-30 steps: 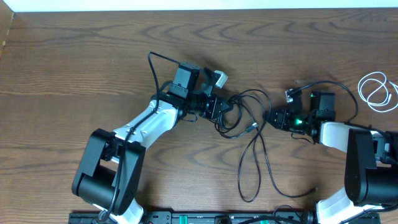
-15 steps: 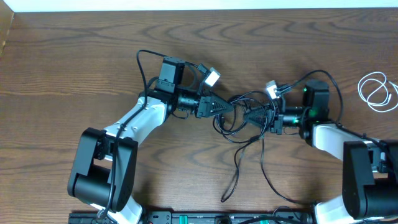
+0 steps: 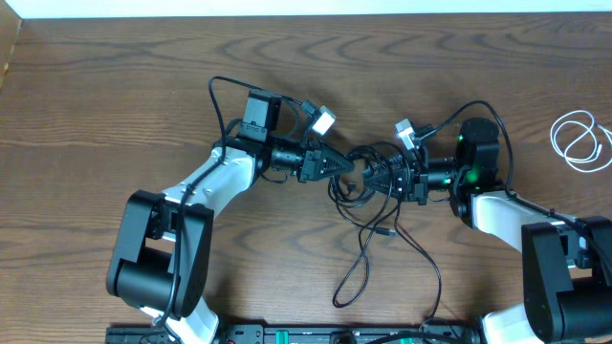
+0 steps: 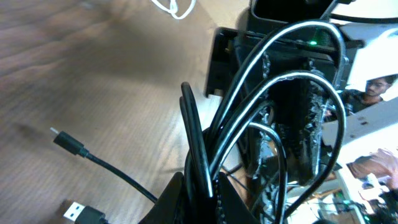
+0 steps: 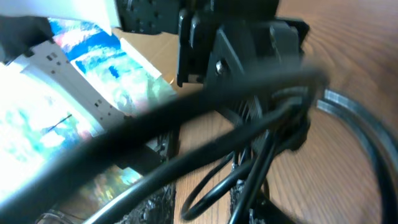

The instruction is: Untangle cables

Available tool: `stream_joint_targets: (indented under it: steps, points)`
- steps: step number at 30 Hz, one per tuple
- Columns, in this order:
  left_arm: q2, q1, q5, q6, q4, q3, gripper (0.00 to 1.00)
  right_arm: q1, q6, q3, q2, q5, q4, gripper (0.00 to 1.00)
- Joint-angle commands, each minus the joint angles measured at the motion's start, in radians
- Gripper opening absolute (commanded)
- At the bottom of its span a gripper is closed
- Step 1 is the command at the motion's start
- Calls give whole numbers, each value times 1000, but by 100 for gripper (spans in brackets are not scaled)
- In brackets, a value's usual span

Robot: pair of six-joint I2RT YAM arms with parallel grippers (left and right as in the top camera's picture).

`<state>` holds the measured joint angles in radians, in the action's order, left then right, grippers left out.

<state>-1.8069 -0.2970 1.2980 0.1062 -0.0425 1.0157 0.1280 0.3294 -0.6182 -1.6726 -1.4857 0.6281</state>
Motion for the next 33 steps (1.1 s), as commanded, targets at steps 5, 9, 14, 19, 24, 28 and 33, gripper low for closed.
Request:
stream_joint_targets:
  steps: [5,9,14,19,24,28,33]
  points:
    - [-13,39,-203,11,-48,2,8,-7,-136,13,23,280,-256,25]
    - [-13,39,-220,13,-66,2,8,-7,-167,13,23,617,-473,23]
    - [-13,39,-406,11,-87,2,8,-7,-166,13,23,779,-576,23]
    - [-13,38,-637,-63,-108,2,8,-10,-158,11,23,837,-594,28]
    - [-13,30,-721,-63,-130,2,8,-11,-158,11,24,820,-592,42]
    - [-13,10,-831,-68,-138,2,8,-11,-63,8,31,794,-590,28]
    - [-13,-24,-914,-120,-140,2,8,-1,-61,-23,50,683,-587,28]
